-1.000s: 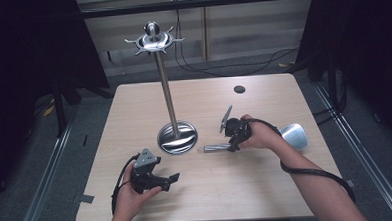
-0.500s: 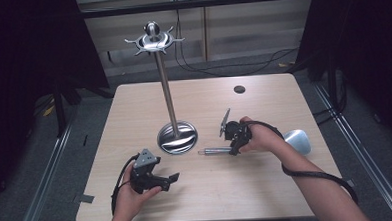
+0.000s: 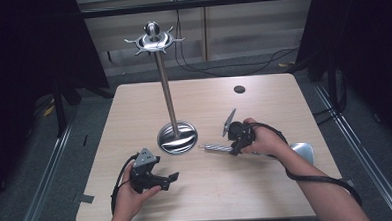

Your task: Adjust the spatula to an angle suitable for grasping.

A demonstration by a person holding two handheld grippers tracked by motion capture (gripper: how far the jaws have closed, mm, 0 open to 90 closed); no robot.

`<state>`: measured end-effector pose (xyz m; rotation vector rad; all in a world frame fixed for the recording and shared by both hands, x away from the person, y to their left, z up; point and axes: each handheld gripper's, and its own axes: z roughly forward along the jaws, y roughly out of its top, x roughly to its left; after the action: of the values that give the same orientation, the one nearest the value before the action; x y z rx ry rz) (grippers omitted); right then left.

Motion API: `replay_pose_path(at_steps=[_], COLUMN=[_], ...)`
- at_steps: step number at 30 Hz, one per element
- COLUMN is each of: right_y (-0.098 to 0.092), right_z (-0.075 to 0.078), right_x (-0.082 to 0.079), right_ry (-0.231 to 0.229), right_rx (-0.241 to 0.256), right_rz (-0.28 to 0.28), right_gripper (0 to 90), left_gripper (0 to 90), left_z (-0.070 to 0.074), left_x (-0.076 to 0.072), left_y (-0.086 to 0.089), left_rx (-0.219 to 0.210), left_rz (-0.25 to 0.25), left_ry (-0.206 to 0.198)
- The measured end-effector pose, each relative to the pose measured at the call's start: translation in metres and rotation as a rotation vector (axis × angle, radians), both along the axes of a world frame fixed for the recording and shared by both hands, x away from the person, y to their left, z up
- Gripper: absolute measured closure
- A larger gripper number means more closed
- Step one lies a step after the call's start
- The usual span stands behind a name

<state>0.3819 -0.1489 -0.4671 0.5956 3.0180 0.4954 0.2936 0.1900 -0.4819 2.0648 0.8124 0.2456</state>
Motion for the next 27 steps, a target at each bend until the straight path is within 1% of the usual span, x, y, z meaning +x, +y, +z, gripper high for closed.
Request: replay_pose_path(at_steps=[1, 2, 3, 5, 6, 7, 8, 9, 10, 11, 12, 14, 16, 17, 19, 20, 21, 22, 23, 24, 25, 26, 27], right_y=[-0.003, -0.009, -0.012, -0.021, -0.026, -0.031, -0.036, -0.041, -0.047, -0.047, -0.052, -0.061, -0.066, -0.068, -0.071, -0.074, -0.076, -0.077, -0.077, -0.080, -0.080, -0.084, -0.086], right_z=[0.003, 0.010, 0.014, 0.023, 0.028, 0.033, 0.038, 0.043, 0.048, 0.048, 0.052, 0.059, 0.064, 0.066, 0.071, 0.076, 0.078, 0.081, 0.081, 0.084, 0.084, 0.087, 0.089], right_x=[0.000, -0.001, -0.001, 0.000, 0.000, 0.000, 0.000, 0.000, 0.000, 0.000, 0.000, -0.001, -0.003, -0.004, -0.006, -0.009, -0.010, -0.011, -0.011, -0.013, -0.013, -0.015, -0.016], right_ry=[-0.006, -0.036, -0.047, -0.068, -0.073, -0.086, -0.095, -0.100, -0.120, -0.120, -0.123, -0.150, -0.171, -0.172, -0.193, -0.211, -0.218, -0.222, -0.222, -0.230, -0.230, -0.245, -0.250], right_rx=[0.017, 0.056, 0.078, 0.143, 0.171, 0.199, 0.234, 0.273, 0.308, 0.308, 0.349, 0.404, 0.450, 0.475, 0.517, 0.555, 0.580, 0.605, 0.605, 0.657, 0.657, 0.699, 0.713], right_rz=[0.003, -0.020, -0.028, -0.055, -0.065, -0.088, -0.110, -0.120, -0.135, -0.135, -0.152, -0.184, -0.199, -0.200, -0.210, -0.218, -0.220, -0.218, -0.218, -0.226, -0.226, -0.238, -0.240], right_gripper=[70.4, 70.4, 70.4, 70.4, 70.4, 70.5, 70.4, 70.5, 70.5, 70.5, 70.5, 70.5, 70.5, 70.6, 70.6, 70.6, 70.5, 70.6, 70.6, 70.6, 70.6, 70.6, 70.7], left_gripper=[6.2, 6.2, 6.2, 6.2, 6.2, 6.2, 6.2, 6.2, 6.2, 6.2, 6.2, 6.2, 6.2, 6.2, 6.2, 6.2, 6.2, 6.2, 6.2, 6.2, 6.2, 6.2, 6.2], left_z=[0.000, 0.000, 0.000, 0.000, 0.000, 0.000, -0.001, -0.001, -0.001, -0.001, -0.001, -0.001, -0.001, -0.001, -0.001, -0.001, -0.002, -0.002, -0.002, -0.003, -0.003, -0.003, -0.003], left_x=[0.000, 0.000, 0.000, 0.000, -0.001, -0.001, 0.000, 0.000, 0.000, 0.000, 0.000, 0.000, 0.000, 0.000, 0.000, 0.000, 0.001, 0.001, 0.000, 0.000, 0.000, 0.000, 0.000], left_y=[-0.001, -0.002, -0.003, -0.003, -0.004, -0.004, -0.005, -0.005, -0.005, -0.005, -0.006, -0.007, -0.008, -0.008, -0.009, -0.009, -0.008, -0.008, -0.008, -0.008, -0.008, -0.008, -0.008], left_rx=[0.004, 0.009, 0.005, 0.007, 0.016, 0.016, 0.004, 0.004, 0.017, 0.017, 0.013, 0.012, 0.014, 0.010, 0.009, 0.011, 0.021, 0.021, 0.019, 0.024, 0.024, 0.022, 0.022], left_rz=[0.000, -0.009, -0.012, -0.010, -0.003, -0.003, -0.007, -0.007, -0.011, -0.011, -0.012, -0.013, -0.017, -0.020, -0.010, -0.014, -0.020, -0.020, -0.019, -0.019, -0.019, -0.017, -0.017], left_ry=[0.000, 0.001, 0.002, -0.002, 0.001, 0.001, 0.001, 0.001, -0.001, -0.001, 0.002, 0.003, -0.003, -0.003, -0.001, -0.003, -0.008, -0.008, -0.003, 0.001, 0.001, 0.005, 0.005])
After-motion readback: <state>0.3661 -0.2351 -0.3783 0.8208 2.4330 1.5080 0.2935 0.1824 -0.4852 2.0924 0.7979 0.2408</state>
